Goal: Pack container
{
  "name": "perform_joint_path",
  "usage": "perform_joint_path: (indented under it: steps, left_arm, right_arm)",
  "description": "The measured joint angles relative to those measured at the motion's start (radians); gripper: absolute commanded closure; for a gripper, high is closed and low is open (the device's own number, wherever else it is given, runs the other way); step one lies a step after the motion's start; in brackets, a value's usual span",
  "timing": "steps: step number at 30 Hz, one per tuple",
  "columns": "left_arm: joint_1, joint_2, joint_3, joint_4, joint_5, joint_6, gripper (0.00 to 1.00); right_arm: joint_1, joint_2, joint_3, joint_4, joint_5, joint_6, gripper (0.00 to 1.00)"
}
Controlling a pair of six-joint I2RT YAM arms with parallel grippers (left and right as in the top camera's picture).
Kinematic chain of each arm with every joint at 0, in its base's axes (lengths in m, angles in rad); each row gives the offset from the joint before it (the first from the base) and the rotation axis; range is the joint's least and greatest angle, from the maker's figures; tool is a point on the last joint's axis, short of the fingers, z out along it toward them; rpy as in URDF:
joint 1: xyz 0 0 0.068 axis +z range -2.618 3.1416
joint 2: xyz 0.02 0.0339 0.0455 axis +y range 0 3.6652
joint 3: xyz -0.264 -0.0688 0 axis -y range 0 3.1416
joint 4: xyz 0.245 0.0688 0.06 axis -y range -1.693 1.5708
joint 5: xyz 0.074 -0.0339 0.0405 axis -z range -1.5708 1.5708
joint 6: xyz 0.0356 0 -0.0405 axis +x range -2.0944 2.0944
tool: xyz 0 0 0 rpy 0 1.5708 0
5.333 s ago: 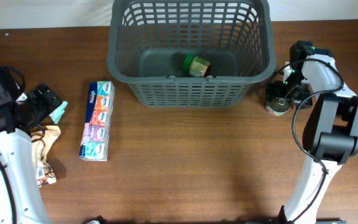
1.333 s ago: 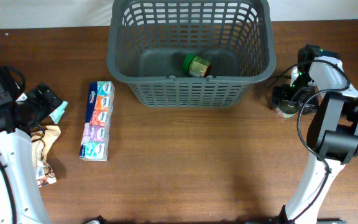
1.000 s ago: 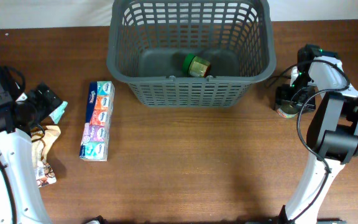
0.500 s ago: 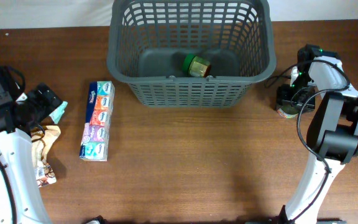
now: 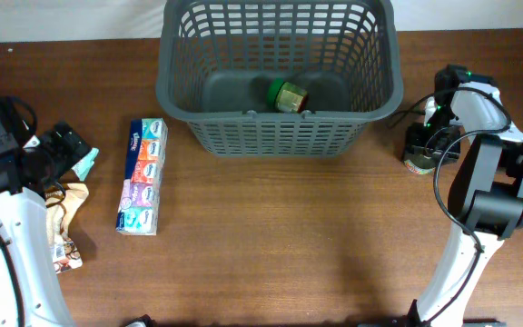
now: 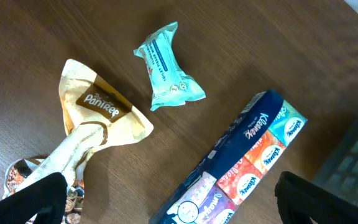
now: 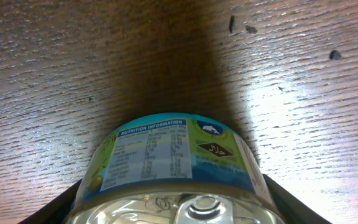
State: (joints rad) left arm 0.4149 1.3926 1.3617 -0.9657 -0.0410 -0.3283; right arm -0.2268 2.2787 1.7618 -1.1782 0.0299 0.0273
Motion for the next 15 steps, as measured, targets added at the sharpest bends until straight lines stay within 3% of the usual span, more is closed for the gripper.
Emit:
perform_joint_path:
  steps: [7,15]
  left_arm:
    - [0.000,0.000,0.000,0.000,0.000,0.000,0.01]
    - [0.000,0.000,0.000,0.000,0.000,0.000,0.00]
  right_arm:
    - [0.000,0.000,0.000,0.000,0.000,0.000,0.44]
    - [0.000,0.000,0.000,0.000,0.000,0.002,0.61]
